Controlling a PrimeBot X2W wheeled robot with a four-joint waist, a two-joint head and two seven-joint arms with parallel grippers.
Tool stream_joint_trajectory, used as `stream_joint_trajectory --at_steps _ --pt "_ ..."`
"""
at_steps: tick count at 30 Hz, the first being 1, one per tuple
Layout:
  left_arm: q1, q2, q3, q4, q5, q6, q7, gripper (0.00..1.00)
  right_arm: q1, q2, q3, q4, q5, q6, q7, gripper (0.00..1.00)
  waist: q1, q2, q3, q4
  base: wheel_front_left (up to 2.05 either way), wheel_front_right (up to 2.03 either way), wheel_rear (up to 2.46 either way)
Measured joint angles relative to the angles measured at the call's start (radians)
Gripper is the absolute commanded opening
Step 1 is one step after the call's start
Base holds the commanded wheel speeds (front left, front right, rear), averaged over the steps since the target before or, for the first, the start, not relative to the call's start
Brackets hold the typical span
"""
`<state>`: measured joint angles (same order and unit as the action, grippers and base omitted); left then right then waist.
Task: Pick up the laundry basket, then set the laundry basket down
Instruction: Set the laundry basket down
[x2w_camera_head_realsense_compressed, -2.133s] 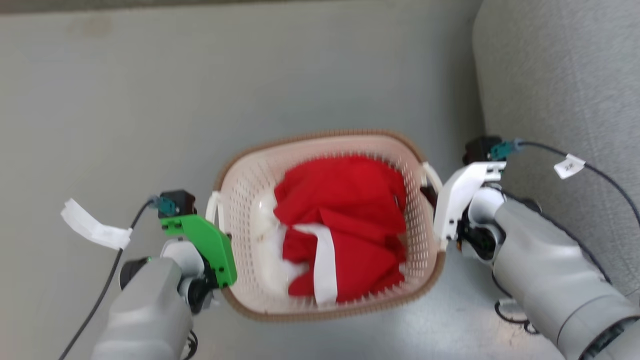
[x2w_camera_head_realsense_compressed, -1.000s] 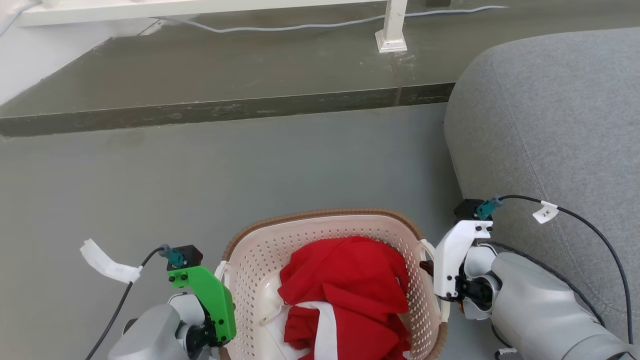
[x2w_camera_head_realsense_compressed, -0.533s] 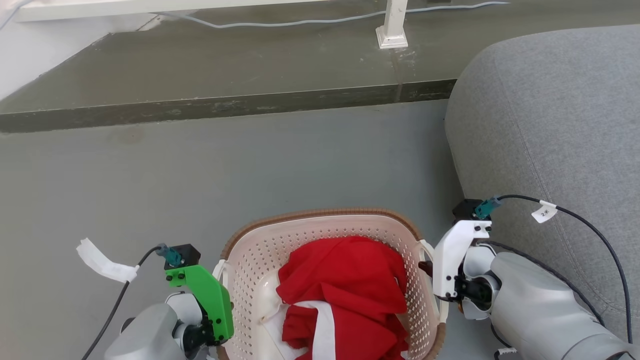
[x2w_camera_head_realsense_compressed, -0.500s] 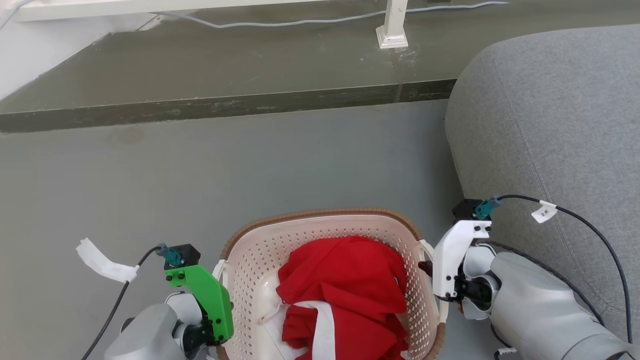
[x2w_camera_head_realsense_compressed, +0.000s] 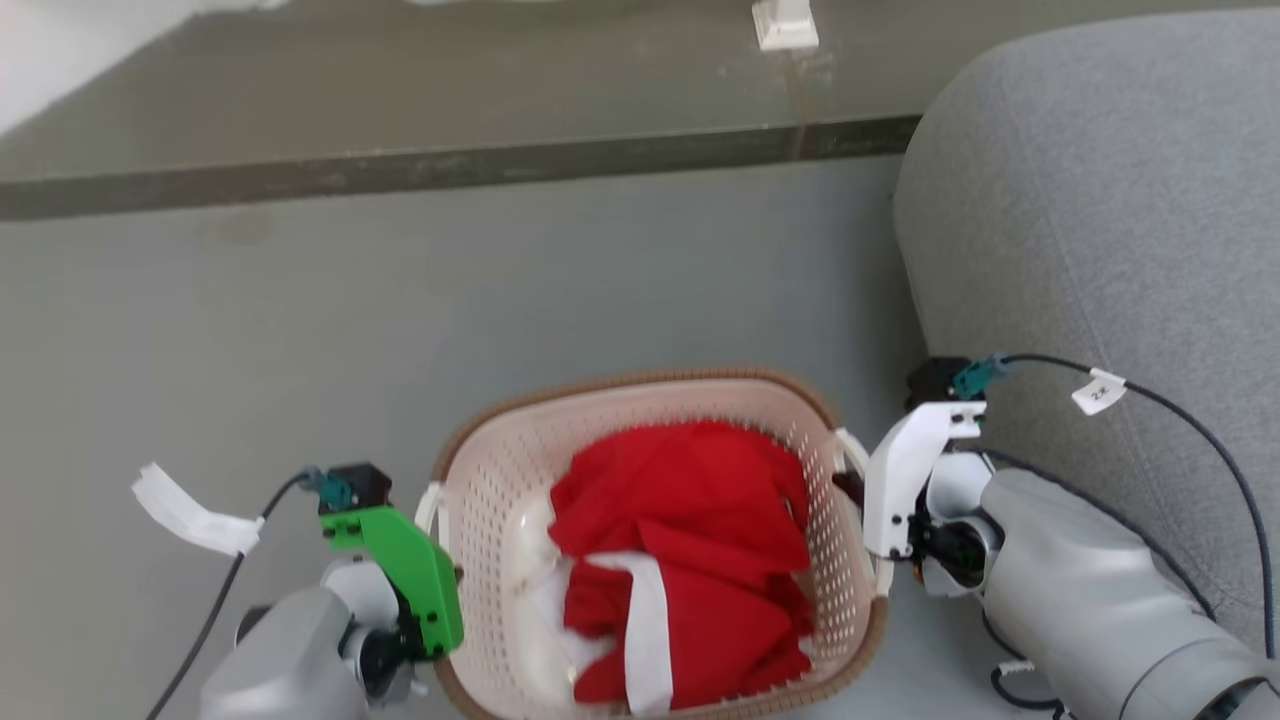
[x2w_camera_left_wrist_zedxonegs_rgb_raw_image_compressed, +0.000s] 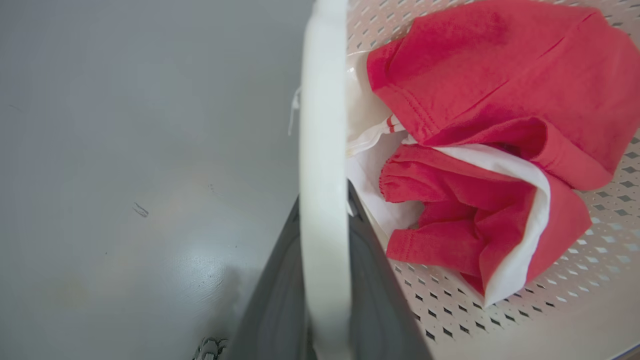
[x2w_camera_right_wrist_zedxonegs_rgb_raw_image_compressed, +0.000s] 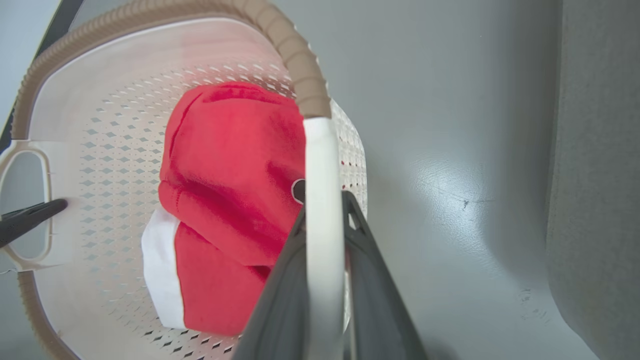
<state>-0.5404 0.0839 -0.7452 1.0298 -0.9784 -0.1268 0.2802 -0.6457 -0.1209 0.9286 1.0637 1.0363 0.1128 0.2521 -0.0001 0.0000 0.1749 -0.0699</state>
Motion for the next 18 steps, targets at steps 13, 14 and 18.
stream_joint_trajectory --at_steps 13,14,18 --pt "-0.089 0.001 0.002 -0.001 0.019 0.0 -0.104 0.0 -0.061 -0.023 0.0 -0.026 -0.002 0.0 -0.086 0.0 0.0 0.0 0.147 -0.002 0.0 0.0 0.0" --pt "-0.096 0.001 0.002 0.001 0.02 0.0 -0.107 0.0 -0.066 -0.024 0.0 -0.028 -0.002 0.0 -0.091 0.0 0.0001 0.0 0.16 -0.002 0.0 0.0 0.0" --pt "-0.122 0.0 0.001 0.007 0.026 0.0 -0.13 0.0 -0.086 -0.028 -0.002 -0.036 -0.002 0.0 -0.113 0.0 0.0001 0.0 0.212 -0.003 0.0 0.0 0.0"
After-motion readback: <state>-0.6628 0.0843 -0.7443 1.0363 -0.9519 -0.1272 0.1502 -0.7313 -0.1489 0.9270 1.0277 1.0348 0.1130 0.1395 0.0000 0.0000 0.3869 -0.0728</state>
